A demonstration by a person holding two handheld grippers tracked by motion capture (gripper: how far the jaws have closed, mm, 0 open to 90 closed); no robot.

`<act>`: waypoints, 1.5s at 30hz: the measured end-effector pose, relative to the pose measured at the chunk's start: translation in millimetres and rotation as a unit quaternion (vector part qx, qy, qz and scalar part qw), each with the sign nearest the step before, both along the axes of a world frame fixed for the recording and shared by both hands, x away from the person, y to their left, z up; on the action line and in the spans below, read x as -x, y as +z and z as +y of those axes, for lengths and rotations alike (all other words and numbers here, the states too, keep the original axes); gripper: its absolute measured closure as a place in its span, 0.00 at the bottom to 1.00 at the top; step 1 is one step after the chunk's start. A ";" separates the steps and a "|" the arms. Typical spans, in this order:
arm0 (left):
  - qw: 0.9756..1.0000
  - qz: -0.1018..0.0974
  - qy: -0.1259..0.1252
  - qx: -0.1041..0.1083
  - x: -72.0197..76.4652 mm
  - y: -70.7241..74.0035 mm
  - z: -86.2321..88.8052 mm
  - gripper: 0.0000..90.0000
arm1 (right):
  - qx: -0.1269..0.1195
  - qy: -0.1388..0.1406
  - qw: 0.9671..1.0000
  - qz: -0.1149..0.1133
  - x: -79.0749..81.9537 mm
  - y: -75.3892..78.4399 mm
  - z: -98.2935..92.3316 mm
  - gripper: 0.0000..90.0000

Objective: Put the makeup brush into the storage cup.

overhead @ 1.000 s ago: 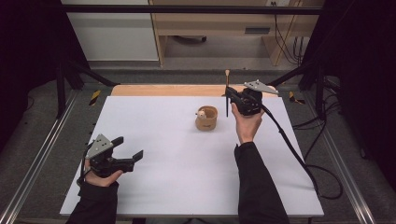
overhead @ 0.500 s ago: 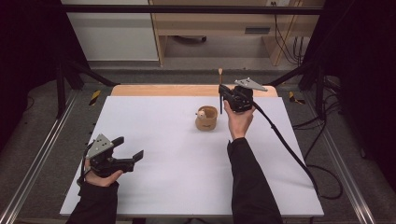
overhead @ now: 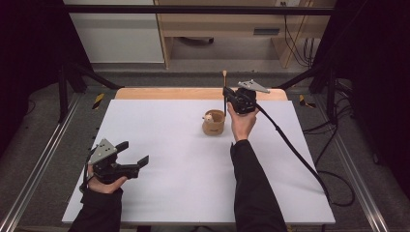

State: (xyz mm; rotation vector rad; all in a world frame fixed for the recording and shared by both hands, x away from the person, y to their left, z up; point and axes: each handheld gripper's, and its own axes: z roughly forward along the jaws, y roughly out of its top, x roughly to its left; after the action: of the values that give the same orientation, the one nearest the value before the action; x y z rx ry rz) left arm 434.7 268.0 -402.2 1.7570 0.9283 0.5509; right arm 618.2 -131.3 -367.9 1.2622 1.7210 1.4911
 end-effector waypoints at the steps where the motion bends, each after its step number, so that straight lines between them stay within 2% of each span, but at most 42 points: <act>1: 1.000 0.001 0.000 0.000 -0.1 -0.2 0.0 0.07 | -0.001 0.001 1.000 -0.001 -0.6 -0.4 1.0 0.93; 5: 1.000 0.001 -0.003 -0.004 -0.2 -0.4 -0.8 0.07 | 0.000 0.004 1.000 -0.005 -2.1 -1.7 4.5 0.93; 15: 1.000 0.001 -0.003 -0.005 -0.4 -0.6 -1.0 0.07 | -0.003 0.008 1.000 0.003 -7.2 -11.2 11.9 0.93; 25: 1.000 0.001 -0.002 -0.003 -0.2 -1.3 -2.4 0.07 | 0.011 0.013 1.000 0.011 -9.6 -21.3 17.8 0.93; 29: 1.000 0.002 -0.003 -0.004 -0.2 -1.1 -2.9 0.07 | 0.025 0.015 0.999 0.017 -9.5 -26.6 20.1 0.93; 33: 1.000 0.002 -0.003 -0.004 -0.3 -1.3 -2.9 0.07 | 0.024 0.019 0.999 0.019 -9.0 -29.3 22.4 0.93; 38: 1.000 0.001 -0.003 -0.003 0.0 -1.1 -3.0 0.07 | 0.042 0.019 0.999 0.028 -9.5 -36.2 25.0 0.93; 45: 1.000 0.001 -0.003 -0.004 0.0 -1.3 -3.1 0.07 | 0.046 0.019 0.998 0.033 -9.3 -43.7 26.3 0.93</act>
State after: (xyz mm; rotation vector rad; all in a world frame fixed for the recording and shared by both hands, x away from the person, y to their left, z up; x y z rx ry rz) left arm 434.6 264.9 -403.4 1.7666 0.9224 0.5492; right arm 627.5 -105.1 -411.6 1.2500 1.8458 1.3880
